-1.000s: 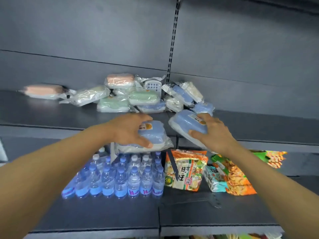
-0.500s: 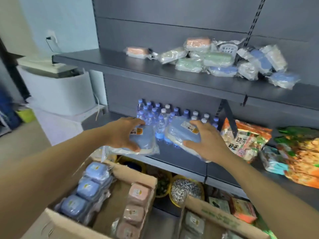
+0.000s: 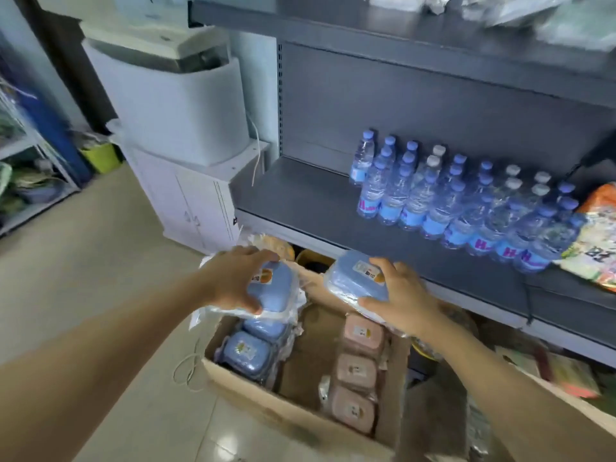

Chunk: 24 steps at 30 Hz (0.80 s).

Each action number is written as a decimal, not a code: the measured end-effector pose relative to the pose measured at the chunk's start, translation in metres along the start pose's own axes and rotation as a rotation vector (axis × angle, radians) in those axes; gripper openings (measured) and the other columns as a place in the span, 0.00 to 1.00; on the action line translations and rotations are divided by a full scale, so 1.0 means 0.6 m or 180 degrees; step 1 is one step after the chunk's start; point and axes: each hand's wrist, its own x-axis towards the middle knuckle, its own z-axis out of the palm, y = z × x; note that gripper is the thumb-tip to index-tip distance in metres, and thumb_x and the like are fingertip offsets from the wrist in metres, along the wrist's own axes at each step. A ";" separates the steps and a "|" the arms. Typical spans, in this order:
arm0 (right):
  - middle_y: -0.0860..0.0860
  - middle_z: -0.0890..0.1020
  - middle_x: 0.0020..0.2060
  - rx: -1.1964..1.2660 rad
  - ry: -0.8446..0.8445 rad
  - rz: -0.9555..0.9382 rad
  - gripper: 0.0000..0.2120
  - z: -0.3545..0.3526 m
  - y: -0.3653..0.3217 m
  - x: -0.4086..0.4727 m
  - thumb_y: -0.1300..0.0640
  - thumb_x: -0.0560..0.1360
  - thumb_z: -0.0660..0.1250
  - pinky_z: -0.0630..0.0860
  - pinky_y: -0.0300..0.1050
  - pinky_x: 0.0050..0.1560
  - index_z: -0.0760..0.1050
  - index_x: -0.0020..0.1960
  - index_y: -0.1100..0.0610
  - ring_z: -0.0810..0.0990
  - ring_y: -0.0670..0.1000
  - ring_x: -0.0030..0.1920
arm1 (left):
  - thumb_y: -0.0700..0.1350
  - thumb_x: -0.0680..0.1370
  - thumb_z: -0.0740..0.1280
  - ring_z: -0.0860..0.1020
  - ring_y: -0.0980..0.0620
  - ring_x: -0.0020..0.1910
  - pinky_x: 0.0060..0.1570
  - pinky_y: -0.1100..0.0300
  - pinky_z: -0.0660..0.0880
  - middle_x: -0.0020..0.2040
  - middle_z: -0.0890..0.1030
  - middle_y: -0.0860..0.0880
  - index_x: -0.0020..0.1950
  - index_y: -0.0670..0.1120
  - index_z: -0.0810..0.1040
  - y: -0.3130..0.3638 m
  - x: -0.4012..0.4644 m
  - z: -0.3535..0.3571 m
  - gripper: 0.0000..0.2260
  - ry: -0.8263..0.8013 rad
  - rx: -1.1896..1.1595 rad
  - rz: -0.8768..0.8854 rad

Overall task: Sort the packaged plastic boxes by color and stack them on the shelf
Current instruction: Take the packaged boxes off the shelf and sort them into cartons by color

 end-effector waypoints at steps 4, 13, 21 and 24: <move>0.49 0.72 0.59 -0.0174 -0.0149 0.0288 0.35 0.109 -0.058 0.031 0.40 0.70 0.67 0.68 0.46 0.59 0.58 0.72 0.46 0.70 0.53 0.63 | 0.48 0.66 0.74 0.66 0.53 0.66 0.64 0.57 0.65 0.67 0.68 0.57 0.75 0.55 0.56 -0.111 0.010 0.084 0.41 -0.0439 0.0080 0.0083; 0.51 0.70 0.63 -0.0116 -0.0295 0.0580 0.36 0.307 -0.059 0.087 0.42 0.71 0.67 0.61 0.52 0.66 0.56 0.74 0.50 0.67 0.55 0.65 | 0.48 0.68 0.72 0.67 0.51 0.67 0.62 0.59 0.67 0.68 0.68 0.52 0.73 0.49 0.59 -0.210 0.089 0.317 0.37 -0.0697 0.0182 0.0507; 0.50 0.68 0.64 -0.0057 -0.0370 0.0807 0.35 0.432 -0.021 0.140 0.46 0.72 0.68 0.55 0.60 0.70 0.57 0.74 0.46 0.63 0.55 0.68 | 0.47 0.70 0.72 0.64 0.49 0.69 0.66 0.54 0.64 0.71 0.64 0.51 0.73 0.50 0.58 -0.229 0.152 0.471 0.36 -0.0688 0.0447 0.0625; 0.48 0.68 0.63 0.0089 -0.0384 0.0671 0.35 0.469 -0.028 0.153 0.47 0.71 0.69 0.58 0.58 0.68 0.58 0.74 0.46 0.63 0.54 0.67 | 0.43 0.67 0.74 0.71 0.45 0.63 0.59 0.47 0.71 0.65 0.71 0.47 0.69 0.47 0.64 -0.244 0.143 0.512 0.33 -0.0489 0.0448 0.0769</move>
